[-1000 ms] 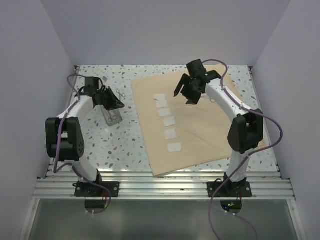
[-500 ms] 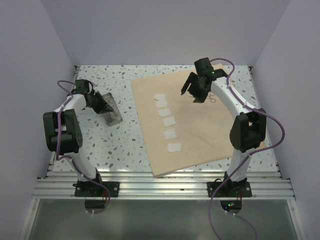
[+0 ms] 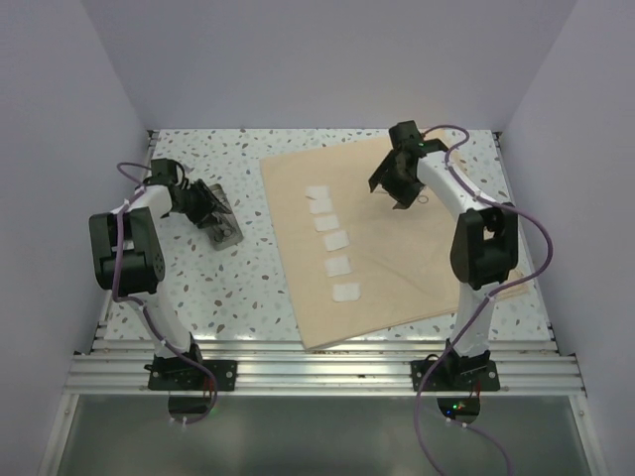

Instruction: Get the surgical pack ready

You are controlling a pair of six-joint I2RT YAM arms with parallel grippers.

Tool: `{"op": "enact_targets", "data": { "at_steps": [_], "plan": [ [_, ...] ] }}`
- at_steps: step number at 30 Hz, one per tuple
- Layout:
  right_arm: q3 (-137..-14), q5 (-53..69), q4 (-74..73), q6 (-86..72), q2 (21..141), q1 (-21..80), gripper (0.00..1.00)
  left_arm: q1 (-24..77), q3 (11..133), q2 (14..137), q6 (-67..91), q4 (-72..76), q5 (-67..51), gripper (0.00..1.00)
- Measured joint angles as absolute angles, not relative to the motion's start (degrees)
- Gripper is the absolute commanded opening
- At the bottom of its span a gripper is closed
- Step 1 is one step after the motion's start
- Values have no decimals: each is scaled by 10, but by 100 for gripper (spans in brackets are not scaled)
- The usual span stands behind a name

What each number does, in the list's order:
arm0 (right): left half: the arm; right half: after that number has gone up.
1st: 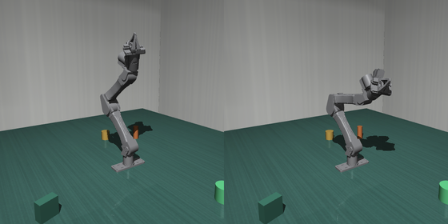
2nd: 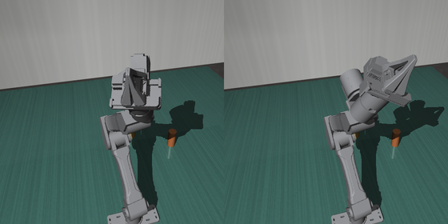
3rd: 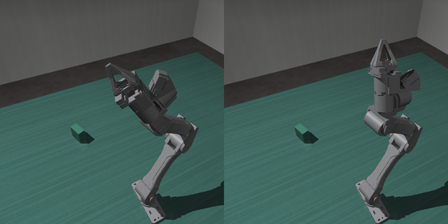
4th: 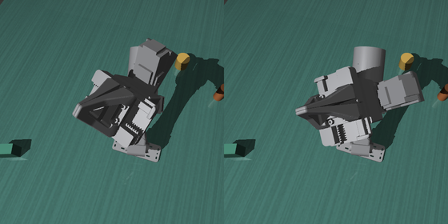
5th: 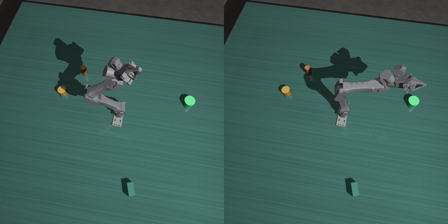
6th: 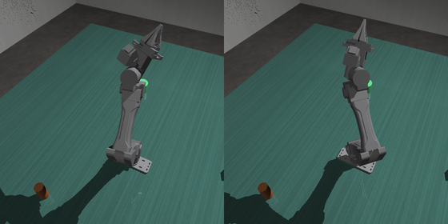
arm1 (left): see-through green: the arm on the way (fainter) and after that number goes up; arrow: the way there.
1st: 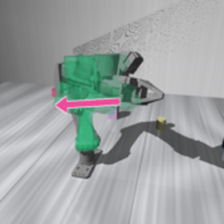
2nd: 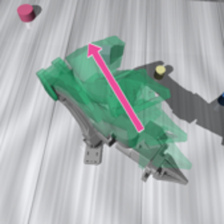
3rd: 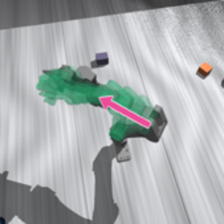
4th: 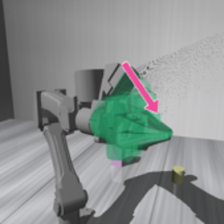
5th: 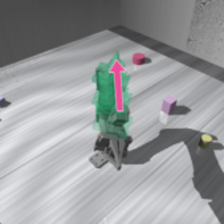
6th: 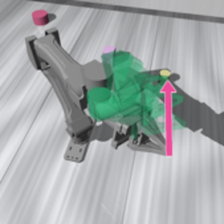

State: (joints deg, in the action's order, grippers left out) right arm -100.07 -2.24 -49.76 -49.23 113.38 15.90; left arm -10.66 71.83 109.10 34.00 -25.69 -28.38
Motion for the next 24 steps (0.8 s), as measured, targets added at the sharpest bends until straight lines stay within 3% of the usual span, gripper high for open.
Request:
{"op": "enact_targets", "data": {
  "at_steps": [1,3,16,24],
  "plan": [
    [-1004,-56,-498,-522,1154,148,75,-107,719,1091,344,-254,-284,60],
    [-1011,-75,-505,-539,1169,144,75,-107,719,1091,345,-253,-284,62],
    [-1311,-240,-607,-637,1385,135,65,-100,678,997,336,-251,-286,63],
    [-1325,-271,-644,-662,1403,134,62,-86,657,968,334,-252,-294,63]
  ]
}}
